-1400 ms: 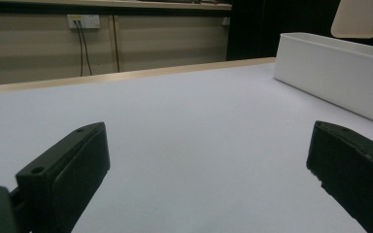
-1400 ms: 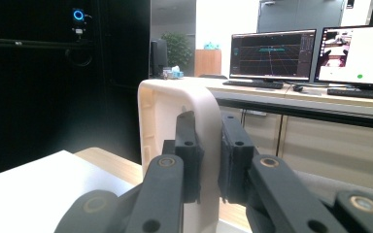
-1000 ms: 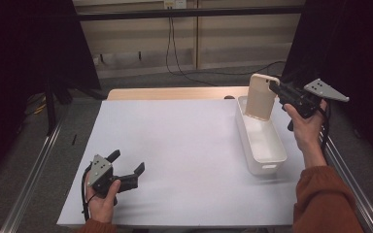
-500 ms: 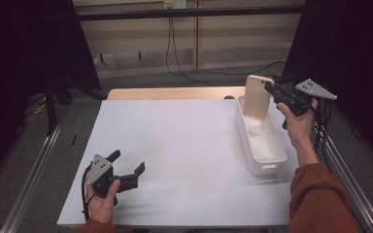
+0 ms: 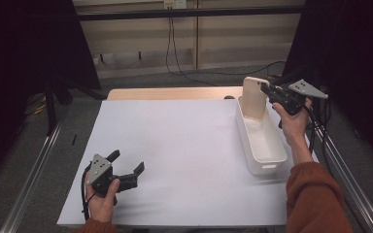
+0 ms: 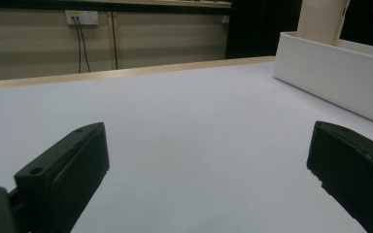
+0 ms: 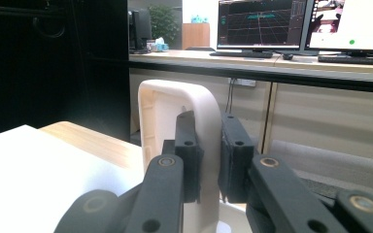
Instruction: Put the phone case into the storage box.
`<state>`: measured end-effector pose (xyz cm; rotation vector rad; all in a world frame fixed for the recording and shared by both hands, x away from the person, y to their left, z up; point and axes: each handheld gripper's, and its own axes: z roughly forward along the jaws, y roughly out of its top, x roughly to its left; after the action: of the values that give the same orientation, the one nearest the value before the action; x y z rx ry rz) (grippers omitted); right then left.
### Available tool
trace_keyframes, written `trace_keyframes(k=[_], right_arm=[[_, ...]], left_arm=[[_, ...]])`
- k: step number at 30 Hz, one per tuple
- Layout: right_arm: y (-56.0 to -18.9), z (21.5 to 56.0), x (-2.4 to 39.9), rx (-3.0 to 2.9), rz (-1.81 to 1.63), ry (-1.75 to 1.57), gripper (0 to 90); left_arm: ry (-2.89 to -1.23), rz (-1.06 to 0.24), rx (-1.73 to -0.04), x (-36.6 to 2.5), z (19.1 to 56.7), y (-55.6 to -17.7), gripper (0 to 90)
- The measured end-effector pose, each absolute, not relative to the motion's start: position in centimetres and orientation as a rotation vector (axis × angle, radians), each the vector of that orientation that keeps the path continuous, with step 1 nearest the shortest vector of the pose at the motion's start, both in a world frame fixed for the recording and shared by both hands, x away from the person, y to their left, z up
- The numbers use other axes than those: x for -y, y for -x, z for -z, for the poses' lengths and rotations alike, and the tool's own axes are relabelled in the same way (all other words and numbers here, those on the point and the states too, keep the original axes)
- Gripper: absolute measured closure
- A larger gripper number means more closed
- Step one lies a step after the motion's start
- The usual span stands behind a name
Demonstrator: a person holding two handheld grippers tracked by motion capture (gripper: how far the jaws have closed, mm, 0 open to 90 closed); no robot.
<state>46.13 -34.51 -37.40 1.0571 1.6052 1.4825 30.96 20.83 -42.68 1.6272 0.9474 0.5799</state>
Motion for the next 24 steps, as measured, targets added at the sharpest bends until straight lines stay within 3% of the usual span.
trace_keyframes(k=[24], right_arm=[[-47.8,39.5,34.6,-1.622,-1.453,-1.086,81.1]], left_arm=[[-1.638,-0.577,-0.937,-20.6,42.8,-31.0,1.8]])
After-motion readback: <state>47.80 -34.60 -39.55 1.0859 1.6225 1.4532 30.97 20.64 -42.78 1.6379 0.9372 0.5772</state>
